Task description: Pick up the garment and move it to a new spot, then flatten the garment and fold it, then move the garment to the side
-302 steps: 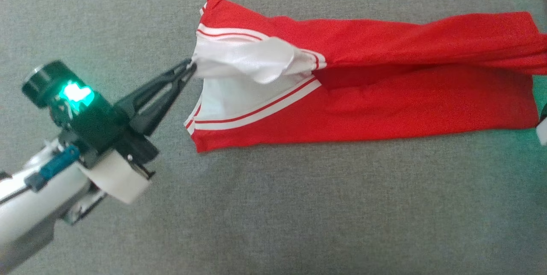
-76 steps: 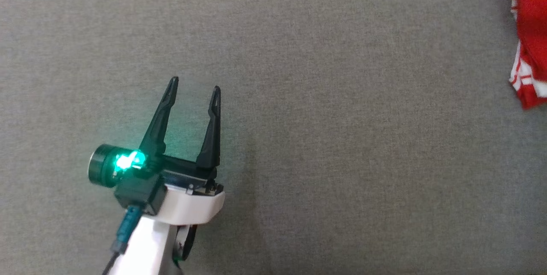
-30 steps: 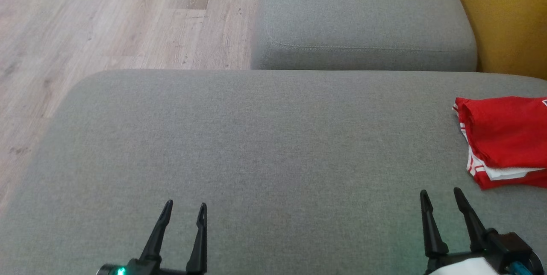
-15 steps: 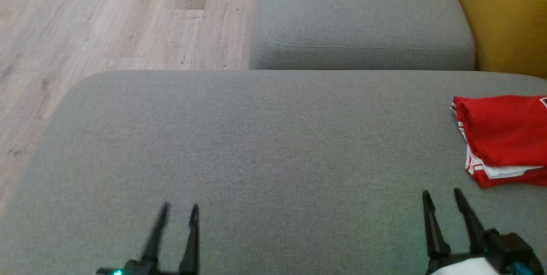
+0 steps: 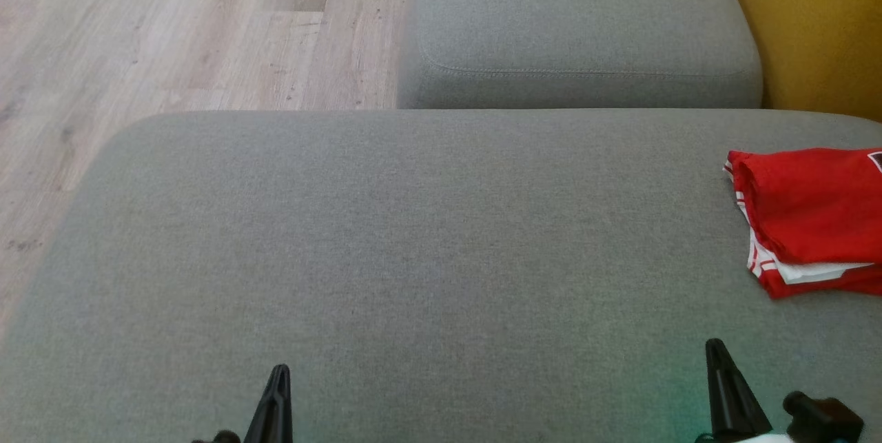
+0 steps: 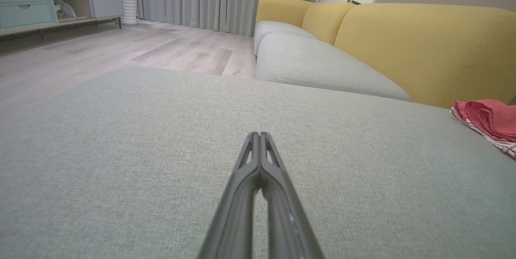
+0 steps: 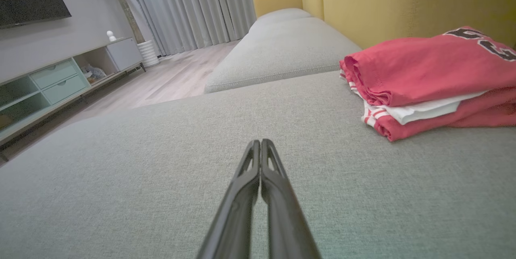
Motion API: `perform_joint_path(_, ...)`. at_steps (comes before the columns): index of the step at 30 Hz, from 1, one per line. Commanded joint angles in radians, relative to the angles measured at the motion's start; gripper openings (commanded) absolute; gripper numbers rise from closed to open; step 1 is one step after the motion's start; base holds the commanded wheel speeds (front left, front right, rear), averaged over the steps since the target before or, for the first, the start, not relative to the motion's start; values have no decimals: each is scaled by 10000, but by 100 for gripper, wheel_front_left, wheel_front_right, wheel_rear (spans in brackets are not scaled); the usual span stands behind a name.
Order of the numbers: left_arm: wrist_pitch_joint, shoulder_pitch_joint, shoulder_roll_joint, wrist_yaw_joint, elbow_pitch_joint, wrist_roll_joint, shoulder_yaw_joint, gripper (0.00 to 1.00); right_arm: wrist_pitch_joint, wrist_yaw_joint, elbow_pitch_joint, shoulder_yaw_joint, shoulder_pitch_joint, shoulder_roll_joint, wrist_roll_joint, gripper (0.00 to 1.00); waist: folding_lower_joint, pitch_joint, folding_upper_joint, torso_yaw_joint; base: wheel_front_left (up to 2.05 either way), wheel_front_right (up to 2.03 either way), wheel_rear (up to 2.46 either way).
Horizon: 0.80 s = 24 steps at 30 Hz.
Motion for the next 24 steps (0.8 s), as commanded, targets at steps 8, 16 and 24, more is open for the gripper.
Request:
perform_joint_path(8, 178, -669, 73, -152, -230, -1119, 261, 0, 196, -1, -274, -70, -642, -94, 1113, 0, -1, 62, 0, -65, 0, 0, 0)
perform_joint_path(16, 398, -885, 114, -243, -176, -2252, 429, 0, 429, -2, -246, -123, -867, -123, 2218, 0, -1, 133, 0, -139, 0, 0, 0)
perform_joint_path(24, 601, -1068, 143, -321, -161, -3249, 590, 0, 640, -2, -223, -177, -1066, -144, 3195, 0, -1, 198, 0, -206, 0, 0, 0)
